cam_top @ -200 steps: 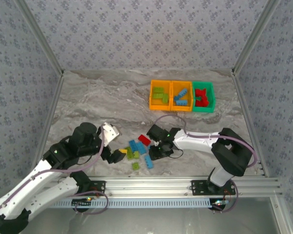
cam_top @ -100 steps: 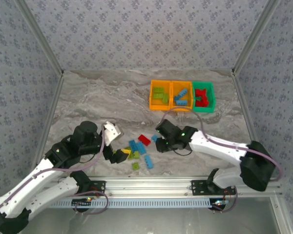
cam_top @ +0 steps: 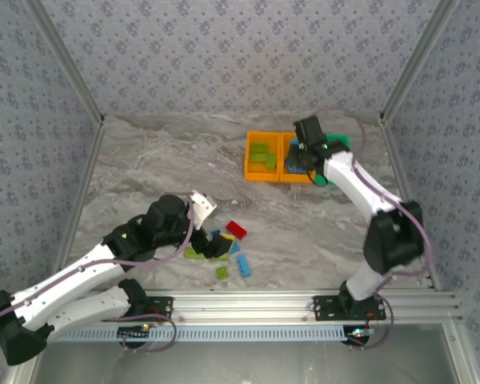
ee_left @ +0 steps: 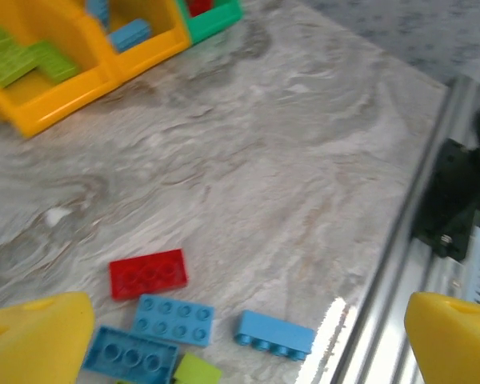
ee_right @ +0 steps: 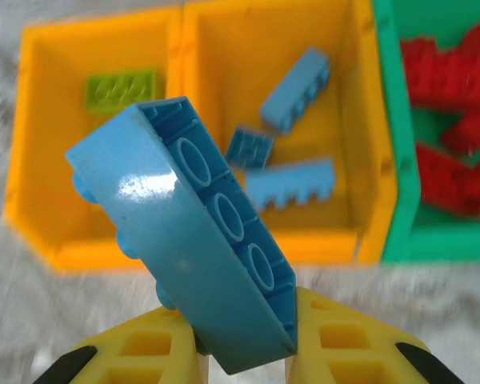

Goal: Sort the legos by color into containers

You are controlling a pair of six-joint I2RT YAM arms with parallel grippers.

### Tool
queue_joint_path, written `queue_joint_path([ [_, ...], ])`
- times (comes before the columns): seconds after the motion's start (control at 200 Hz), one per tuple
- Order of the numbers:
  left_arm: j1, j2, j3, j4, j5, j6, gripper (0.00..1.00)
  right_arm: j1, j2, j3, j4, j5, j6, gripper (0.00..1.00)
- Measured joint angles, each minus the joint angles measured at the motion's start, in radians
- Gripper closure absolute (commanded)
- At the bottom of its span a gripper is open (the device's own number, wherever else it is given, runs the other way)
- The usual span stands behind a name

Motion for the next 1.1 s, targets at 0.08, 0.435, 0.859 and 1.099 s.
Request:
queue_joint_path([
  [0.08,0.000,0.005,0.010,-0.019,-0.080,-0.063,0.01,-0.042,0.166,0.156,-0.013,-0.003,-0.027,0.70],
  [0.435,0.000,-0.074,0.008,-0.049,-0.238,-0.222,0.01,-0.087,0.396,0.405,-0.154,-0.042,-0.060,0.41],
  [0.859,0.000,-0.130,-0.014,-0.082,-0.194,-0.069,0.01,0.257,-0.374,-0.228,-0.083,-0.109,-0.177,0.37],
  [1.099,0.000,-0.143,0.045,-0.228,0.010,0.178,0.01,0.459,-0.259,-0.418,-0.068,-0.196,-0.220,0.30],
])
